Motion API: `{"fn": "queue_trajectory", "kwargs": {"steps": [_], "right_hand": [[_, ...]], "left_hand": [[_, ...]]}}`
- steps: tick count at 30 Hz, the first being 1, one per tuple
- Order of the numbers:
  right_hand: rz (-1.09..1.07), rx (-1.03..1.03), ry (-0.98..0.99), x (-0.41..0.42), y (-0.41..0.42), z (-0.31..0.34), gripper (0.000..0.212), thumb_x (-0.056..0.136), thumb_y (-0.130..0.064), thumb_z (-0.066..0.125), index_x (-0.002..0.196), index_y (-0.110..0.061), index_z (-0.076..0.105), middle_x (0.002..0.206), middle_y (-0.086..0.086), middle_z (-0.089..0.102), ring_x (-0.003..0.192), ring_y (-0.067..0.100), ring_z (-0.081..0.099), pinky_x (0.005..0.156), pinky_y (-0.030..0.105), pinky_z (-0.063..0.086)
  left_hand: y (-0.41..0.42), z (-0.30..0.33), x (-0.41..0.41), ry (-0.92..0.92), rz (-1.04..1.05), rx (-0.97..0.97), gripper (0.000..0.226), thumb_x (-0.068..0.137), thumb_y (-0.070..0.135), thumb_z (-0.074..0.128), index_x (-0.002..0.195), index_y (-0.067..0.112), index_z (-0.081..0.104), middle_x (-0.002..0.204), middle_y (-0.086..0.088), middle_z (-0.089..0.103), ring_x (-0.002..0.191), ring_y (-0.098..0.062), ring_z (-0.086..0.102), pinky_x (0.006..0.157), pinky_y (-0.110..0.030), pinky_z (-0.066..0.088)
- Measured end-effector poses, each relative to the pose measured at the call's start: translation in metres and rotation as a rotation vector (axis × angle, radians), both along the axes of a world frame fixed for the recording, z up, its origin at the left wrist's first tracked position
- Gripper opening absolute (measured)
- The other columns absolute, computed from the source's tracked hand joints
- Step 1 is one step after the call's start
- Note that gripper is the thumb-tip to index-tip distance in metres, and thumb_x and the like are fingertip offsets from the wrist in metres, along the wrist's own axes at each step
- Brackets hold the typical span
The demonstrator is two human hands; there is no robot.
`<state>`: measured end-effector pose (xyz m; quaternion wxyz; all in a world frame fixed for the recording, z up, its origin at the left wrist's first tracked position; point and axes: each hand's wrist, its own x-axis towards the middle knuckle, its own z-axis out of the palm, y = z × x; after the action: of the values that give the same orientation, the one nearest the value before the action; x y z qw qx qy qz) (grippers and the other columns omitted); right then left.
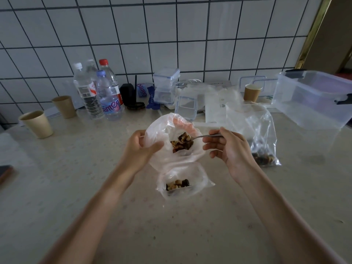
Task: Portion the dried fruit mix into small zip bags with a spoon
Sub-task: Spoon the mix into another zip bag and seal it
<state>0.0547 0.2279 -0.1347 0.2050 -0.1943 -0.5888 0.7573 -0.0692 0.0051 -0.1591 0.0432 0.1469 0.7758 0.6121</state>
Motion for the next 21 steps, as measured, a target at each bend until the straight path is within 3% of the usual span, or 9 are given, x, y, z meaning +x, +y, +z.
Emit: {"fn": "queue_trajectory", "kwargs": {"steps": [3,8,10,12,15,18,21], "right_hand": [[0.056,0.023,0.073,0.003,0.006,0.007,0.037,0.110,-0.024,0.042,0.102,0.000,0.070,0.091,0.022,0.077,0.071,0.029,0.071,0.050,0.032,0.049],[0.163,0.043,0.109,0.008,0.013,0.015,0.040,0.110,-0.026,0.042,0.093,-0.002,0.070,0.078,0.022,0.071,0.064,0.032,0.067,0.046,0.033,0.043],[0.202,0.076,0.102,0.010,0.014,0.017,0.041,0.110,-0.026,0.042,0.089,-0.003,0.069,0.074,0.021,0.069,0.061,0.032,0.065,0.046,0.032,0.042],[0.238,0.122,0.092,0.014,0.014,0.019,0.042,0.110,-0.027,0.043,0.086,-0.004,0.069,0.070,0.020,0.068,0.060,0.032,0.065,0.046,0.031,0.042],[0.310,0.233,0.073,0.020,0.015,0.022,0.043,0.111,-0.030,0.043,0.086,-0.005,0.068,0.069,0.020,0.067,0.061,0.031,0.065,0.046,0.030,0.044],[0.358,0.416,0.011,0.024,0.012,0.025,0.047,0.112,-0.034,0.039,0.085,-0.005,0.065,0.067,0.017,0.068,0.061,0.028,0.064,0.048,0.028,0.044],[0.303,0.710,-0.048,0.026,0.006,0.029,0.052,0.112,-0.037,0.038,0.080,-0.007,0.065,0.057,0.006,0.067,0.045,0.008,0.056,0.043,0.015,0.040]], "left_hand": [[-0.012,0.007,0.001,0.066,0.039,-0.122,0.064,0.079,0.051,0.084,0.130,0.024,0.055,0.125,0.011,0.061,0.107,-0.007,0.064,0.076,-0.021,0.051],[-0.034,0.004,0.029,0.433,0.173,-0.304,0.046,0.082,0.046,0.081,0.117,0.027,0.059,0.121,0.010,0.060,0.103,-0.004,0.061,0.082,-0.028,0.051],[-0.037,0.004,0.046,0.525,0.142,-0.306,0.028,0.086,0.045,0.076,0.106,0.031,0.063,0.106,0.017,0.065,0.092,0.001,0.064,0.072,-0.017,0.048],[-0.034,0.005,0.060,0.459,0.046,-0.302,0.016,0.090,0.051,0.069,0.097,0.036,0.067,0.090,0.019,0.071,0.081,0.001,0.068,0.062,-0.011,0.046],[-0.025,0.004,0.073,0.399,-0.084,-0.427,0.025,0.089,0.062,0.063,0.095,0.039,0.071,0.082,0.021,0.072,0.073,0.004,0.069,0.057,-0.008,0.047],[-0.015,0.001,0.076,0.384,-0.112,-0.472,0.013,0.092,0.050,0.070,0.091,0.037,0.074,0.076,0.023,0.071,0.073,0.007,0.068,0.058,-0.007,0.047],[-0.010,0.003,0.074,0.342,-0.133,-0.432,0.009,0.094,0.040,0.073,0.085,0.039,0.074,0.081,0.030,0.070,0.069,0.004,0.068,0.057,-0.007,0.046]]}}
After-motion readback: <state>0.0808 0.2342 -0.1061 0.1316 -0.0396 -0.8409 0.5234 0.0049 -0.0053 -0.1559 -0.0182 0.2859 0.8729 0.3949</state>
